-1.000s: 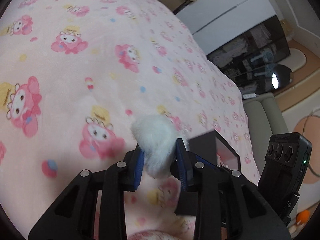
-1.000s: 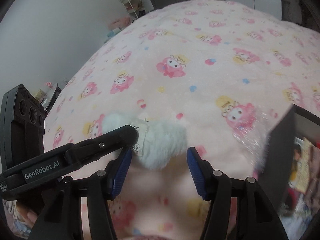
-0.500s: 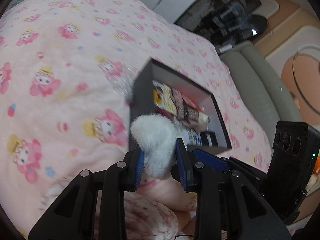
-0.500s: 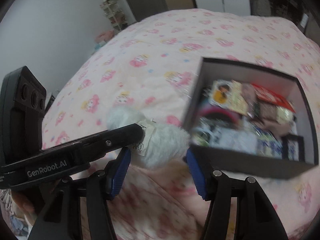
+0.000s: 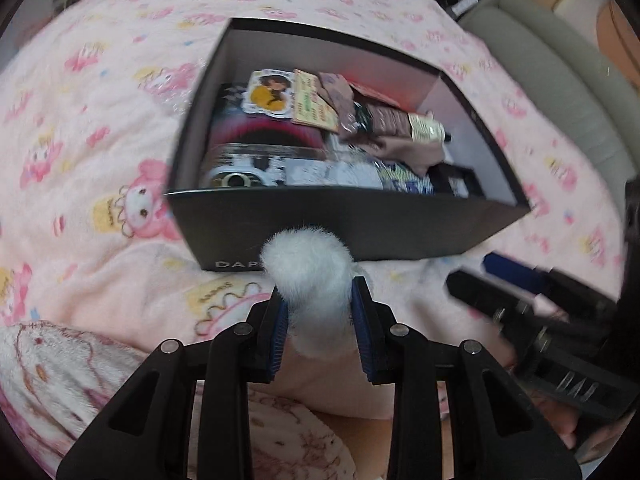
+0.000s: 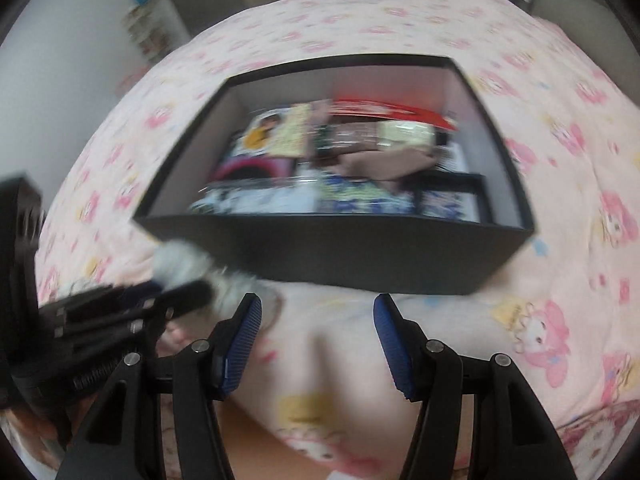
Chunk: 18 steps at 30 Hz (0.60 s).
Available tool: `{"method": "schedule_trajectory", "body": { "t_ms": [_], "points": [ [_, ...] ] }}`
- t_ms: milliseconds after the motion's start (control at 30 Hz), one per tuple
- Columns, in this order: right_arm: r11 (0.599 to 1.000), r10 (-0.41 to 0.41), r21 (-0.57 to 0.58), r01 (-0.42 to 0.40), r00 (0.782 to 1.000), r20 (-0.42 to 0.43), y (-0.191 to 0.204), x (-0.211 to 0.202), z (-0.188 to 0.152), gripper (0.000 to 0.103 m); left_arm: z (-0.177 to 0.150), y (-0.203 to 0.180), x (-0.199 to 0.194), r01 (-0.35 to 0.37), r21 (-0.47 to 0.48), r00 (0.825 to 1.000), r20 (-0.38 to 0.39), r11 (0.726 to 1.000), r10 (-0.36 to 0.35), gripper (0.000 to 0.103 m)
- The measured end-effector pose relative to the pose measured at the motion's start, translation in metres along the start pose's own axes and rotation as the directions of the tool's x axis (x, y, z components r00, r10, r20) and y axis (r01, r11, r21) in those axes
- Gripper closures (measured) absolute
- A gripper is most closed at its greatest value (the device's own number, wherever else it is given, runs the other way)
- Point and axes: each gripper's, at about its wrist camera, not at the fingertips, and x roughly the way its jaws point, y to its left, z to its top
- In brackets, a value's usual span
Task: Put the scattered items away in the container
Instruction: 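Lift the white puff with the left gripper toward the box side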
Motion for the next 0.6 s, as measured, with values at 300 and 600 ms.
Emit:
{"method": "schedule_trajectory", "body": {
  "t_ms": [300, 600],
  "points": [
    [0.971, 0.077, 0.221, -0.088, 0.995, 0.057, -0.059, 0.002, -0.006, 0.048, 0.004, -0.046, 0.012, -0.038, 0.129, 0.999, 0.002, 0.991, 0.038, 0.070],
    [0.951, 0.143, 0.265, -0.160, 0.986, 0.084, -0.064, 0.002, -0.006, 0.048, 0.006, -0.058, 0.038, 0.150, 0.090, 0.986, -0.082, 0.985, -0.142, 0.055]
  ]
}}
